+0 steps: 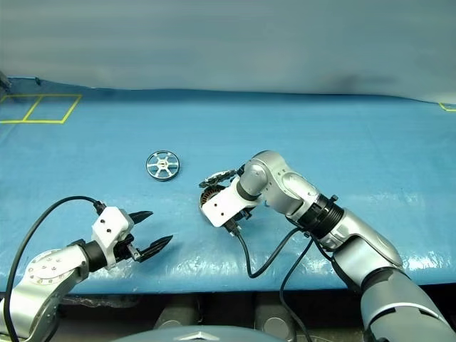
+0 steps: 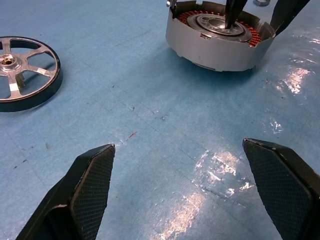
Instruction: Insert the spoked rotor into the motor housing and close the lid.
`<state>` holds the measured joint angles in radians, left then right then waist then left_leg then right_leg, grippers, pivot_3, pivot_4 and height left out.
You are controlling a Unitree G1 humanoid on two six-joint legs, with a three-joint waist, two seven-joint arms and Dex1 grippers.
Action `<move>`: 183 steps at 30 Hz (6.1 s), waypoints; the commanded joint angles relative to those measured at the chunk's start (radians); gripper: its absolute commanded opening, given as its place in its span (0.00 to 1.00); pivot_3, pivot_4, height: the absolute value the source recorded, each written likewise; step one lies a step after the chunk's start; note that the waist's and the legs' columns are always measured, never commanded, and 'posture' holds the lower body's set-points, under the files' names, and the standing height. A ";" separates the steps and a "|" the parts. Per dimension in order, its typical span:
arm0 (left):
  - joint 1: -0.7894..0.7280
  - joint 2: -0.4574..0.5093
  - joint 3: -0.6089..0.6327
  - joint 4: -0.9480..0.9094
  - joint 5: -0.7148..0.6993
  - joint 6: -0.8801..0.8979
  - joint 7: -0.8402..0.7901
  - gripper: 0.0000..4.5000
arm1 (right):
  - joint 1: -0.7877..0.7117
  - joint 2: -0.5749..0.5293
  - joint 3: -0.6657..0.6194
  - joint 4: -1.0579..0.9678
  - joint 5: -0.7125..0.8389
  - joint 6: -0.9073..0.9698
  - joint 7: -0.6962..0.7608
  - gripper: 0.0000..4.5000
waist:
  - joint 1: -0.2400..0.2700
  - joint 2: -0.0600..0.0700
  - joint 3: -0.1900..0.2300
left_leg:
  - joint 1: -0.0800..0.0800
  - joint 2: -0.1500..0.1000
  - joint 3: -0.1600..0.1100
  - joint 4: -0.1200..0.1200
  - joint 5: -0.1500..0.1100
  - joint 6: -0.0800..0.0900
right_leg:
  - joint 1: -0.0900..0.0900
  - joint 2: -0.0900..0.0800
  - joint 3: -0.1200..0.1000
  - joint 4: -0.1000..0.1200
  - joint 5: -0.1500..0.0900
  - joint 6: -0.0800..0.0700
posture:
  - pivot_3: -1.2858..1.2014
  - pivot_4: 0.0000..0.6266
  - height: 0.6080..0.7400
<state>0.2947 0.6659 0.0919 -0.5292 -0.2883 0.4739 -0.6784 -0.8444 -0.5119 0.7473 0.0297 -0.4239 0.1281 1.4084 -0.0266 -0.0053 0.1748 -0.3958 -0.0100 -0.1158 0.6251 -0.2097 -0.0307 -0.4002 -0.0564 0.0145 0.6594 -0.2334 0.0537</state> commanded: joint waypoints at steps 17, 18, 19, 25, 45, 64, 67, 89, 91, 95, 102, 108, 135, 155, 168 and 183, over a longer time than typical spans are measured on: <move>-0.050 -0.002 -0.035 0.024 0.004 -0.020 -0.022 1.00 | 0.060 -0.055 -0.018 -0.080 -0.015 0.086 0.060 0.86 | 0.001 0.000 0.000 | 0.000 0.000 0.000 0.000 0.000 0.000 | 0.000 0.000 0.000 0.000 0.000 0.000 | 0.52 0.24 1.00; -0.050 -0.002 -0.036 0.024 0.003 -0.020 -0.022 1.00 | 0.059 -0.054 -0.020 -0.080 -0.015 0.085 0.058 0.93 | 0.001 0.000 0.000 | 0.000 0.000 0.000 0.000 0.000 0.000 | 0.000 0.000 0.000 0.000 0.000 0.000 | 0.52 0.24 1.00; -0.049 -0.003 -0.037 0.025 0.003 -0.020 -0.023 1.00 | 0.056 -0.053 -0.024 -0.081 -0.014 0.086 0.057 1.00 | 0.000 -0.001 0.000 | 0.000 0.000 0.000 0.000 0.000 0.000 | 0.000 0.000 0.000 0.000 0.000 0.000 | 0.52 0.24 1.00; -0.048 -0.005 -0.039 0.027 0.000 -0.021 -0.023 1.00 | 0.037 -0.048 -0.048 -0.092 0.008 0.092 0.059 1.00 | -0.001 -0.001 0.000 | 0.000 0.000 0.000 0.000 0.000 0.000 | 0.000 0.000 0.000 0.000 0.000 0.000 | 0.52 0.24 1.00; -0.049 0.024 -0.021 0.009 -0.017 0.012 -0.050 1.00 | 0.463 -0.138 -0.592 -0.567 0.382 0.531 -0.174 1.00 | 0.007 -0.003 0.002 | -0.004 0.000 0.000 -0.002 0.000 0.000 | -0.004 -0.001 -0.001 -0.001 0.000 0.000 | 0.52 0.24 1.00; -0.050 0.004 -0.043 0.000 -0.026 0.002 -0.038 1.00 | 0.949 0.391 -0.677 -0.466 0.365 0.355 -1.008 1.00 | -0.007 -0.004 0.002 | -0.005 0.002 0.005 -0.002 0.000 0.000 | -0.008 -0.001 0.003 0.001 0.000 0.000 | 0.52 0.24 1.00; -0.043 -0.003 -0.049 0.001 -0.013 -0.034 -0.038 1.00 | 0.917 0.402 -0.668 -0.390 0.358 0.312 -1.059 1.00 | -0.007 -0.004 0.002 | -0.005 0.002 0.006 -0.003 0.000 0.000 | -0.009 -0.001 0.004 0.000 0.000 0.000 | 0.52 0.24 1.00; -0.013 -0.157 -0.130 0.097 -0.022 -0.254 -0.049 1.00 | 0.911 0.423 -0.648 -0.276 0.417 0.296 -1.146 0.51 | -0.009 -0.004 0.002 | -0.004 0.002 0.006 -0.003 0.000 0.000 | -0.008 0.000 0.004 0.001 -0.001 0.000 | 0.52 0.24 1.00; -0.010 -0.158 -0.129 0.109 -0.018 -0.258 -0.045 1.00 | 0.911 0.417 -0.645 -0.280 0.416 0.298 -1.149 0.36 | -0.009 -0.004 0.002 | -0.004 0.002 0.006 -0.003 0.000 0.000 | -0.008 0.000 0.004 0.001 -0.001 0.000 | 0.52 0.24 1.00; -0.005 -0.169 -0.131 0.126 -0.014 -0.265 -0.031 1.00 | 0.908 0.400 -0.647 -0.316 0.413 0.314 -1.155 0.15 | -0.009 -0.004 0.002 | -0.004 0.002 0.006 -0.003 0.000 0.000 | -0.008 0.000 0.004 0.001 -0.001 0.000 | 0.52 0.24 1.00; 0.003 -0.190 -0.124 0.132 -0.021 -0.273 -0.017 1.00 | 0.861 0.361 -0.647 -0.486 0.419 0.388 -1.151 0.15 | -0.010 -0.004 0.002 | -0.005 0.002 0.006 -0.003 0.000 0.000 | -0.008 0.000 0.004 0.001 0.000 0.000 | 0.52 0.24 1.00; 0.001 -0.181 -0.135 0.137 -0.010 -0.272 -0.033 1.00 | 0.819 0.340 -0.587 -0.565 0.465 0.455 -1.095 0.15 | -0.009 -0.004 0.002 | -0.004 0.002 0.005 -0.003 0.000 0.000 | -0.008 0.000 0.004 0.001 0.000 0.000 | 0.52 0.24 1.00; -0.011 -0.175 -0.143 0.154 -0.002 -0.269 -0.051 1.00 | 0.774 0.407 -0.404 -0.375 0.514 0.395 -1.057 0.15 | -0.010 -0.004 0.002 | -0.005 0.002 0.005 -0.002 0.000 0.000 | -0.008 0.000 0.004 0.001 0.000 0.000 | 0.52 0.24 1.00; -0.016 -0.176 -0.146 0.168 -0.001 -0.269 -0.056 1.00 | 0.800 0.376 -0.415 -0.390 0.519 0.412 -1.056 0.15 | -0.009 -0.004 0.001 | -0.005 0.002 0.005 -0.002 0.000 0.000 | -0.008 0.000 0.004 0.001 0.000 0.000 | 0.52 0.24 1.00; -0.016 -0.177 -0.151 0.176 0.004 -0.272 -0.056 1.00 | 0.799 0.370 -0.406 -0.397 0.525 0.430 -1.056 0.44 | -0.009 -0.004 0.001 | -0.005 0.002 0.005 -0.002 0.000 0.000 | -0.008 0.000 0.004 0.001 0.000 0.000 | 0.52 0.24 1.00; -0.018 -0.176 -0.154 0.176 0.003 -0.269 -0.054 1.00 | 0.774 0.366 -0.421 -0.533 0.563 0.507 -1.069 0.21 | -0.010 -0.004 0.001 | -0.005 0.002 0.005 -0.002 0.000 0.000 | -0.008 0.000 0.004 0.001 0.000 0.000 | 0.52 0.24 1.00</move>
<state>0.2788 0.4833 -0.0601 -0.3508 -0.2849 0.2147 -0.7260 -0.0554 -0.1383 0.3180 -0.4520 0.1411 0.6219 0.3441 -0.0361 -0.0096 0.1761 -0.4005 -0.0081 -0.1106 0.6229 -0.2098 -0.0306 -0.4083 -0.0561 0.0182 0.6603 -0.2337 0.0536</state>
